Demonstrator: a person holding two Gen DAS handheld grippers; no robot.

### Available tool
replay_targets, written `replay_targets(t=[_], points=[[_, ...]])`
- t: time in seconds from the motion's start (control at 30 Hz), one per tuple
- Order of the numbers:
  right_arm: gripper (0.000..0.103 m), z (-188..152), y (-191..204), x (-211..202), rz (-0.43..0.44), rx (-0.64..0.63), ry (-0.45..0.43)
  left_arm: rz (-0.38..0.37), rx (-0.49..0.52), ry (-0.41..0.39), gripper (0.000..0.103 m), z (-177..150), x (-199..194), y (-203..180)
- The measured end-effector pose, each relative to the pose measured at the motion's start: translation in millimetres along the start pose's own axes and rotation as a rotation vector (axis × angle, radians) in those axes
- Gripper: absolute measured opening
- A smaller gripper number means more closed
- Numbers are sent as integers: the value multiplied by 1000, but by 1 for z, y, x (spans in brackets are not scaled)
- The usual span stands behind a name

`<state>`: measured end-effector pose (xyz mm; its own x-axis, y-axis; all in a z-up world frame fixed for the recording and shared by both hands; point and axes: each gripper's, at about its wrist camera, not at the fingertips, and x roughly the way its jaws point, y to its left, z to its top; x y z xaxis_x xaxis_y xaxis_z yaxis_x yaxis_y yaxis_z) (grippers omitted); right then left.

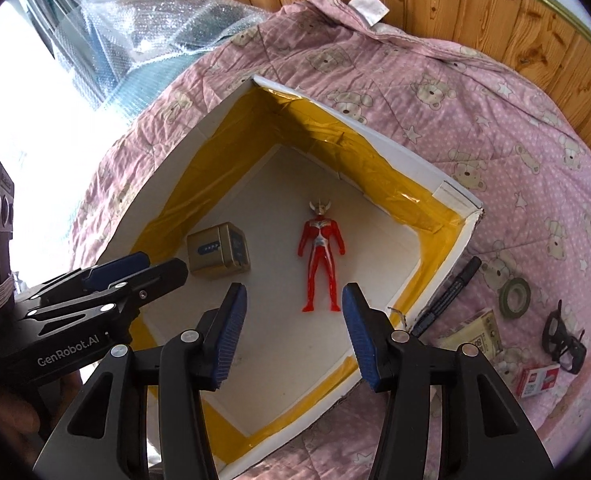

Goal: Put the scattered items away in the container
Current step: 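Open both grippers to drop the power bank and figure into the box, then withdraw both grippers from the box back toward the remaining items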

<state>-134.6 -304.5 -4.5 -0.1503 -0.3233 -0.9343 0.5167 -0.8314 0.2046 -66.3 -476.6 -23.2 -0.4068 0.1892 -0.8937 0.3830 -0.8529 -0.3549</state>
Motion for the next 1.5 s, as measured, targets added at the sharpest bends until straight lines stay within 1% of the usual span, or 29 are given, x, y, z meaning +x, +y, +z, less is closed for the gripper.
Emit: replay_targets(t=[0.33,0.57,0.77,0.93,1.2,1.5], points=[[53,-30,-2,-32,-25,29,-53,-27,54,-35,57,-20,-32,-23],[53,-53,-5,-54,-32,58,-94,-47,111,-56,57,-39,-54,-47],[53,-70,-6,-75,-39,84,-136,-65,141,-62,57,-55,-67,-62],[53,-86,-14,-90,-42,126,-165,-73,189,-63,57,-66,-76,-80],[53,-122,-40,-103,-48,231,-188,-85,281,-31,57,-91,-79,-113],[53,-174,-73,-108,-48,378,-194,-90,383,26,57,-123,-72,-143]])
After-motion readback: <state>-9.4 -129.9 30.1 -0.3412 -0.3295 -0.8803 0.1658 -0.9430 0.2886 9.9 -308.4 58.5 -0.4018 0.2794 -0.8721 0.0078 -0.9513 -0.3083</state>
